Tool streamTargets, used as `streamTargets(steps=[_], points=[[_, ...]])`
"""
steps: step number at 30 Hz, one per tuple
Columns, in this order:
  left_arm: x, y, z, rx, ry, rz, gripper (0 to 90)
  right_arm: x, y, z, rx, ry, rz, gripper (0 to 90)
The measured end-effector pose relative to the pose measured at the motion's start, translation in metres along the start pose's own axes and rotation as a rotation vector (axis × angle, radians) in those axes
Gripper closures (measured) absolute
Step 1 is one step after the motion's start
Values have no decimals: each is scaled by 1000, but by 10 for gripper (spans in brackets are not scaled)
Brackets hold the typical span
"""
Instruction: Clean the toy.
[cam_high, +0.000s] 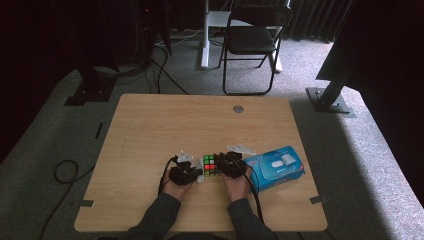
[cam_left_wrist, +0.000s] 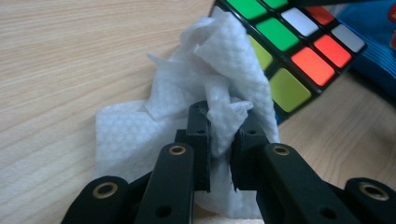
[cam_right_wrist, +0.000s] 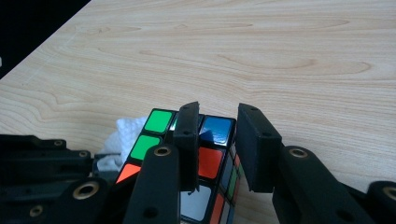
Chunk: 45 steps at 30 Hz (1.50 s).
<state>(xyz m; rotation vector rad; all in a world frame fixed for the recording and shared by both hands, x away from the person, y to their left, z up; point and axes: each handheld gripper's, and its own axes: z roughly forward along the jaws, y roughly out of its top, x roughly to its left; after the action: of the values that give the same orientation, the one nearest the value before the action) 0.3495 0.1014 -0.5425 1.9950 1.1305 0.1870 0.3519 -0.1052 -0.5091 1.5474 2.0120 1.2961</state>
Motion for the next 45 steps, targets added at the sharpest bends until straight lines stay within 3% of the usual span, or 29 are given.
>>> streamTargets(steps=[2, 7, 11, 15, 20, 26, 30, 35, 42, 45], points=[[5, 2, -2, -6, 8, -9, 806, 0, 0, 0, 7, 22, -2, 704], [18, 9, -9, -37, 30, -49, 805, 9, -1, 1, 17, 45, -88, 715], [27, 16, -15, -62, 22, -69, 800, 10, -2, 3, 27, 97, -83, 712], [29, 21, -15, -60, 7, -53, 792, 13, -4, 3, 34, 142, -97, 712], [24, 20, -10, -46, -20, -27, 789, 13, -3, 5, 40, 156, -112, 709], [18, 15, -11, -40, -29, -31, 797, 15, 0, 7, 30, 109, -128, 649], [10, 10, -12, -50, -24, -40, 806, 18, 3, 9, 30, 34, -147, 581], [10, 8, -12, -55, -27, -54, 800, 19, 5, 9, 46, 19, -158, 572], [10, 8, -13, -64, -16, -50, 799, 11, 2, -2, 30, 11, -60, 556], [9, 8, -13, -67, -15, -51, 797, 10, -1, -4, 36, 7, -38, 594]])
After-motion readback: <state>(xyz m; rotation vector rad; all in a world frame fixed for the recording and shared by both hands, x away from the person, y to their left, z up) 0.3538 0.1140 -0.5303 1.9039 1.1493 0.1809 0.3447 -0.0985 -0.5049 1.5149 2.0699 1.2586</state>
